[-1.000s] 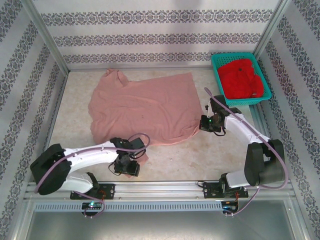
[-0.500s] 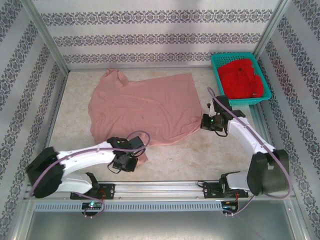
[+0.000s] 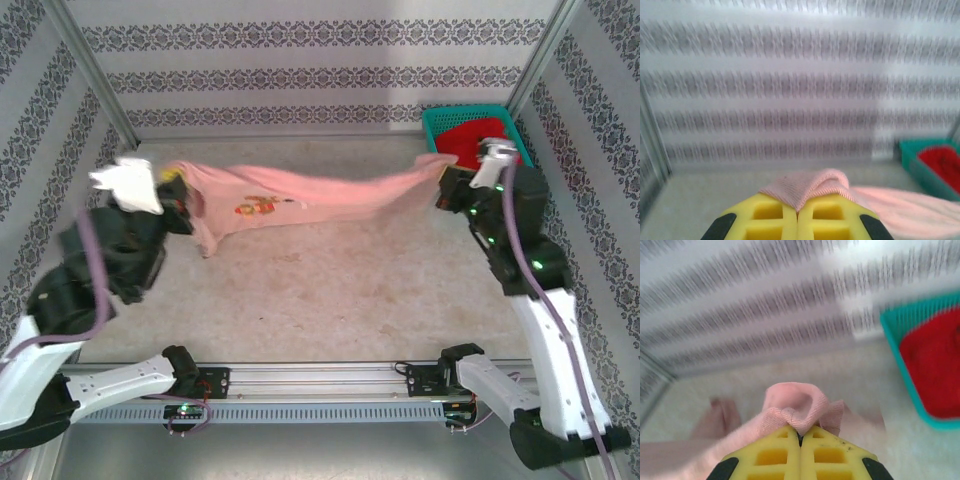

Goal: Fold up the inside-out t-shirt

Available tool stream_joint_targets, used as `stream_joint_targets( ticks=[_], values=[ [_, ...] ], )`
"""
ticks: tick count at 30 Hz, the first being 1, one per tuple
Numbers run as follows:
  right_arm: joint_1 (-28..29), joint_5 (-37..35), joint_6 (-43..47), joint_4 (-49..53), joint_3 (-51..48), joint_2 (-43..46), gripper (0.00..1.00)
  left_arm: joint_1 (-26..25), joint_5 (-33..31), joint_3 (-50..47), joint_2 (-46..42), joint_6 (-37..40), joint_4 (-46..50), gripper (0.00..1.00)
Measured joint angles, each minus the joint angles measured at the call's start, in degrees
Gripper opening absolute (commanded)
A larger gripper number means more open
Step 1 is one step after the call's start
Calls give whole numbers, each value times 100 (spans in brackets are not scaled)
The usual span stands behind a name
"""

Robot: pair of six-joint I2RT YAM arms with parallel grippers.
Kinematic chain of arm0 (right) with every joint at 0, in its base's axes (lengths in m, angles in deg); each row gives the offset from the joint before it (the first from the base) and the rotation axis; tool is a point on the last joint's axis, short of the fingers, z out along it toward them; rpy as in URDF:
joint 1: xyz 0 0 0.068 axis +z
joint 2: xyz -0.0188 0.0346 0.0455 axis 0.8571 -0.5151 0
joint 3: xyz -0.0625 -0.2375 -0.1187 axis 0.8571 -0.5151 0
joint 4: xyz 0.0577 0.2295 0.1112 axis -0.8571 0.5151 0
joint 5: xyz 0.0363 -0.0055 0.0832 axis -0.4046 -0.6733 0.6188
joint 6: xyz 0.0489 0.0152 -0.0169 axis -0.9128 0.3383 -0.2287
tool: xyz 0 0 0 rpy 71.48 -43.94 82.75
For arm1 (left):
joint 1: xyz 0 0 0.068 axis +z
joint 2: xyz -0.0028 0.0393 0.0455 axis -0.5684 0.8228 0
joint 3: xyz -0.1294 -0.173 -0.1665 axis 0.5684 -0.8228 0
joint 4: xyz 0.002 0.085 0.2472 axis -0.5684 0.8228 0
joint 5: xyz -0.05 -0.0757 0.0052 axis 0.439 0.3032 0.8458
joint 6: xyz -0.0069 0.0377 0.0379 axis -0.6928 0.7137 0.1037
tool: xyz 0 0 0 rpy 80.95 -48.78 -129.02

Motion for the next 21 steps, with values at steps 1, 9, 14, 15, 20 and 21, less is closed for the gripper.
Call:
stream_joint_targets(
  ticks=[1, 9, 14, 15, 20, 21],
  values=[
    [59, -61, 48, 57, 293, 149, 0, 0, -33, 470, 94, 260, -17, 0],
    [225, -254, 256, 555, 1869, 737, 0, -2, -52, 3440, 868, 1751, 20, 0],
    [225, -278, 372, 658, 2210, 597, 0, 0, -308, 4811, 1895, 2688, -28, 0],
    [225, -304, 402, 656, 2221, 525, 0, 0, -367, 4935, 2094, 2876, -63, 0],
    [225, -551, 586, 455, 2063, -164, 0, 925, -81, 5539, 3252, 3145, 151, 0],
    [225, -605, 629, 363, 1987, -352, 0, 1381, 164, 5696, 3484, 2953, 343, 0]
  ],
)
